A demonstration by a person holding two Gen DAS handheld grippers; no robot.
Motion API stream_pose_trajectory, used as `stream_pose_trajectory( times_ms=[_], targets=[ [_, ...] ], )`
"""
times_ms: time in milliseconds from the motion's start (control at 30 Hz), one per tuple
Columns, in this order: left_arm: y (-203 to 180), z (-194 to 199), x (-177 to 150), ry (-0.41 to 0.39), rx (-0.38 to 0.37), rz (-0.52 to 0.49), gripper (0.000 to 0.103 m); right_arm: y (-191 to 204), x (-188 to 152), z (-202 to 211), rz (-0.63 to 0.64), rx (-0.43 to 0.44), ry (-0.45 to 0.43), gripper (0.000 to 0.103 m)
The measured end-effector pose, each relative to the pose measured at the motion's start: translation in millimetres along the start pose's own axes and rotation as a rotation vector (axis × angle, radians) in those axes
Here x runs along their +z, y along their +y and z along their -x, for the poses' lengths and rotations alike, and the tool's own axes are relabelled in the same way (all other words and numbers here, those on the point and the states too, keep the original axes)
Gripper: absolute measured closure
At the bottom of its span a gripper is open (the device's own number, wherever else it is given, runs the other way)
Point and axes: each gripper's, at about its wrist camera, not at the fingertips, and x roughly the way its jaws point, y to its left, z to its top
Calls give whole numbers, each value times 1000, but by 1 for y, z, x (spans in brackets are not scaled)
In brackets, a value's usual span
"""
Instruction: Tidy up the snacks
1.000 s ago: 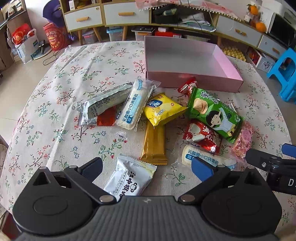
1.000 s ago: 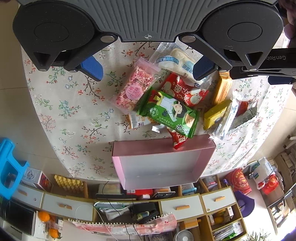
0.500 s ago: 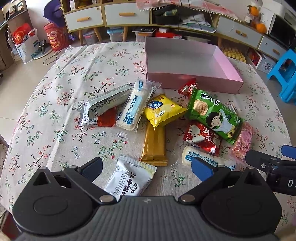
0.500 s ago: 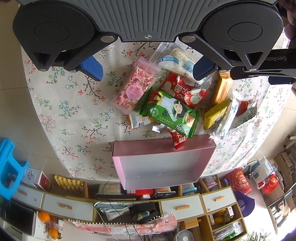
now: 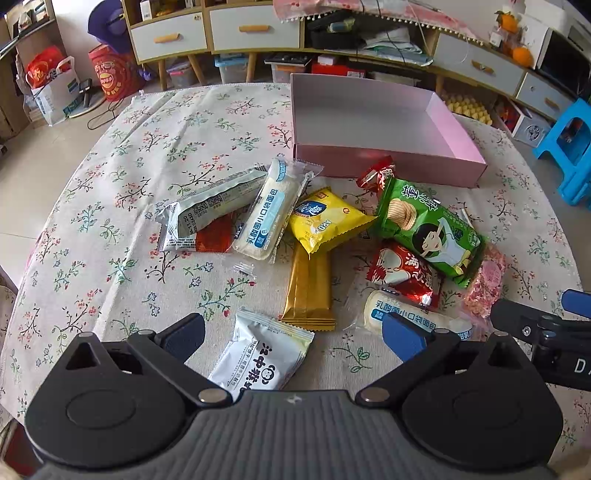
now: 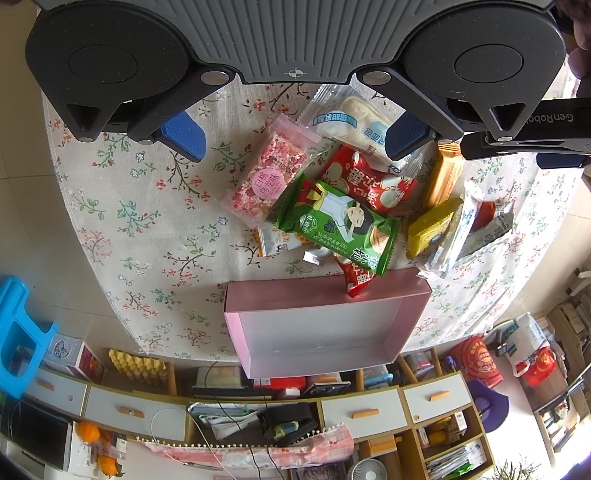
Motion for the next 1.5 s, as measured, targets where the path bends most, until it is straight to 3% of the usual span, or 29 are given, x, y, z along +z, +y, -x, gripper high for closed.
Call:
stream_pose_trajectory(
  times_ms=[833, 1100, 1333, 1500],
  targets=[
    [-2, 2, 2, -21, -1, -17, 1, 5, 4, 0, 40, -2, -2, 0],
    [-6, -5, 10, -18, -14, -90, 1, 5, 16, -3, 59, -1, 7, 0],
    [-5, -6, 28, -25, -43, -221, 1, 14, 35, -2, 167, -34, -38, 0],
    [11, -15, 43, -12, -73, -229, 1, 15, 48, -14, 232, 27, -12, 0]
  ],
)
